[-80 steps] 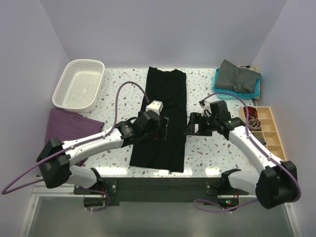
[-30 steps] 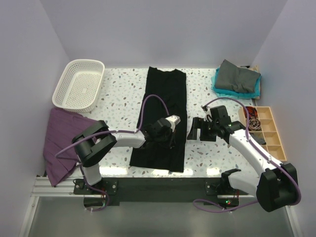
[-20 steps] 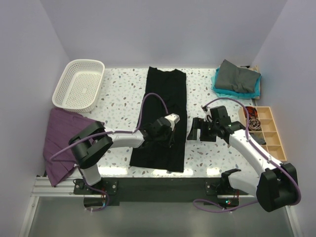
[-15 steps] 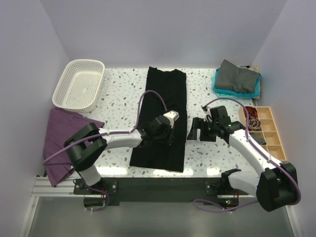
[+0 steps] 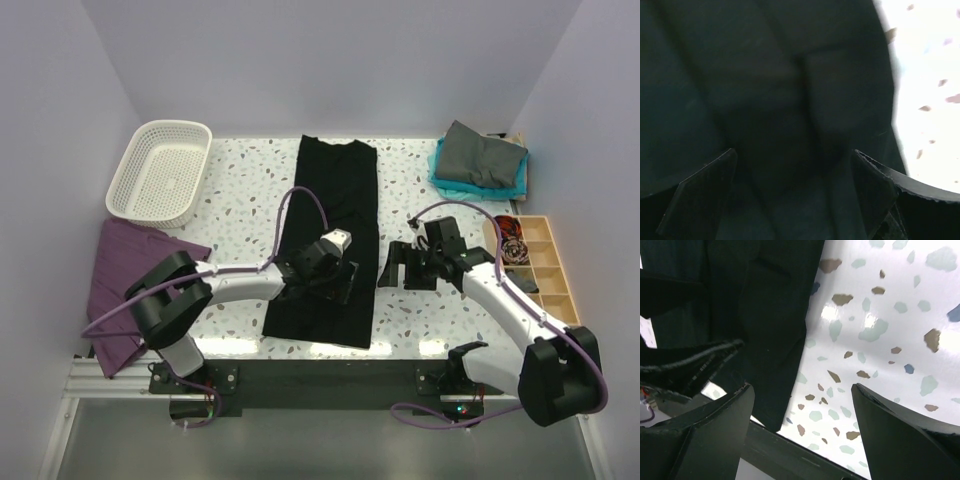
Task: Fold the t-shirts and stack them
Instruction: Grab the bottom of the folded rectangular tshirt with both arms
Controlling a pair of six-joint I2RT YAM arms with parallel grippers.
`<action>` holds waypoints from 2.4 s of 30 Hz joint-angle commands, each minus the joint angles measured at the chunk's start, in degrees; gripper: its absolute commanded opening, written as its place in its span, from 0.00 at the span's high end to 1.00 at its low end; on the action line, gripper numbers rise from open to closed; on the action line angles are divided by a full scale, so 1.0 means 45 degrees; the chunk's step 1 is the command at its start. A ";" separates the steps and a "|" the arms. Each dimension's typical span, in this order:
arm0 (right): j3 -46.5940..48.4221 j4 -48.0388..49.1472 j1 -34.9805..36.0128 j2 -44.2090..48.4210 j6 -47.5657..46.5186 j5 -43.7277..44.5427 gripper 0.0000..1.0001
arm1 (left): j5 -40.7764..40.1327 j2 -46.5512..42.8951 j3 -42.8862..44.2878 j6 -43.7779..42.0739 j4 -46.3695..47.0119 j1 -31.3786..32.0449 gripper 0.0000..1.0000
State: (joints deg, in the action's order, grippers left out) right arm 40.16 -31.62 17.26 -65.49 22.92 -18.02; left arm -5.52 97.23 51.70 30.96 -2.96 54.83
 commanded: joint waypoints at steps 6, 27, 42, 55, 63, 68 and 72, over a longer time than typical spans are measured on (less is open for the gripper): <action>-0.1716 0.0755 0.0382 0.0101 0.0434 -0.2125 0.18 | -0.3635 -0.3967 -0.1020 0.0969 -0.3675 0.0023 0.00; -0.3241 0.3548 0.3703 -0.1284 0.3500 -0.1719 0.21 | -0.2211 -0.9067 -0.6743 0.5581 -0.4635 0.0042 0.00; -0.3242 0.3512 0.4681 -0.1580 0.4302 -0.0508 0.90 | -0.0415 -0.8755 -0.7388 0.5366 -0.2468 0.0042 0.85; -0.2890 -0.0339 0.4681 0.1352 0.4360 0.2092 0.66 | -0.0062 -0.8580 -0.7388 0.6850 -0.2487 0.2132 0.92; -0.3299 -0.0982 0.4681 0.2326 0.4789 0.2442 0.37 | -0.0610 -0.8911 -0.7329 0.7065 -0.2818 0.2308 0.43; -0.4060 -0.0125 0.4700 0.2386 0.5161 0.0789 0.43 | -0.0415 -0.9106 -0.7641 0.7280 -0.2818 0.2308 0.46; -0.4472 0.0055 0.4681 0.2250 0.5123 -0.0057 0.45 | -0.0142 -0.9107 -0.7798 0.7377 -0.2799 0.2367 0.54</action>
State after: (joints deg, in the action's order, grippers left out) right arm 22.46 -31.75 38.22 -54.94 45.12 -13.65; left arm -6.72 56.36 18.46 62.85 -13.15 65.01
